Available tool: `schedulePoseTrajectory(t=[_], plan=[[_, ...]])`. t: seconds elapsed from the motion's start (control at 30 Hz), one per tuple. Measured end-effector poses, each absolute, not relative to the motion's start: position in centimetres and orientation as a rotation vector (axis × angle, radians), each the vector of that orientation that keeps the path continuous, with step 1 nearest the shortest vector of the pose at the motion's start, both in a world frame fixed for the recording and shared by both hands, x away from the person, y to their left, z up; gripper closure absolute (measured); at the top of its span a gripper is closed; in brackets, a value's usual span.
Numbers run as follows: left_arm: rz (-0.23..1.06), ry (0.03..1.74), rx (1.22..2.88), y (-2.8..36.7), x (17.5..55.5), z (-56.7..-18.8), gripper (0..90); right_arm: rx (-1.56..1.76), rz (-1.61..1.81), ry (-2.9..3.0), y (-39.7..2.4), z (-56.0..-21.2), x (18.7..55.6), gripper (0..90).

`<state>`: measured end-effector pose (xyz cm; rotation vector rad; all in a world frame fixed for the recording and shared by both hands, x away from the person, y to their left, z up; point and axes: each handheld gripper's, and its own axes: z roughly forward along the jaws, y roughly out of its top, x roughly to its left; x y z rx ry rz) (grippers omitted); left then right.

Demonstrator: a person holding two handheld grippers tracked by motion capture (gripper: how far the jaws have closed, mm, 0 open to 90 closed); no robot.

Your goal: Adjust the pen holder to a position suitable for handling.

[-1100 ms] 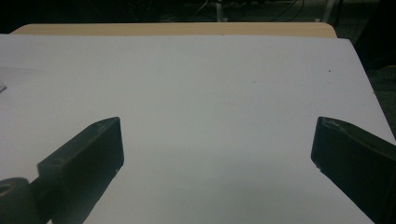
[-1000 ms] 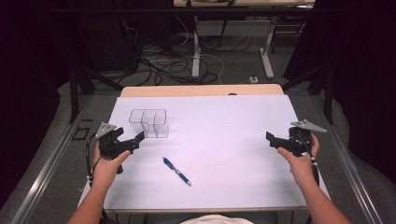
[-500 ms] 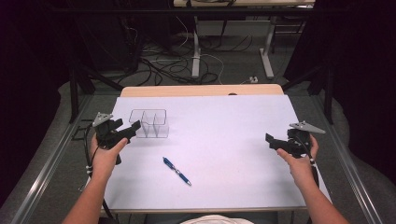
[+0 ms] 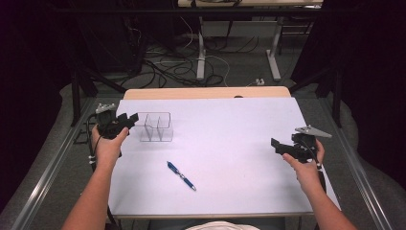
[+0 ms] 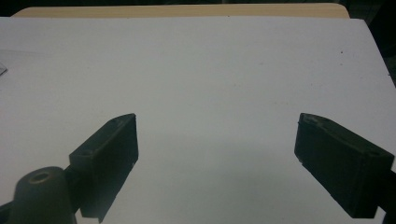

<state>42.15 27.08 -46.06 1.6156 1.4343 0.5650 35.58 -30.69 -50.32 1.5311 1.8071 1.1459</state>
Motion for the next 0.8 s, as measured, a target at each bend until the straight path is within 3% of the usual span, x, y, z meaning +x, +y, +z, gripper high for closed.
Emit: schedulePoseTrajectory(t=[0.37,0.8], plan=[[0.528,1.541,1.657,27.5,44.0,-46.0,68.2,1.549,1.151,1.816,-30.7,-50.5,35.7,14.1],[0.461,1.619,1.707,27.3,45.1,-47.0,75.4,1.552,1.153,1.834,-30.6,-50.8,35.8,14.3]])
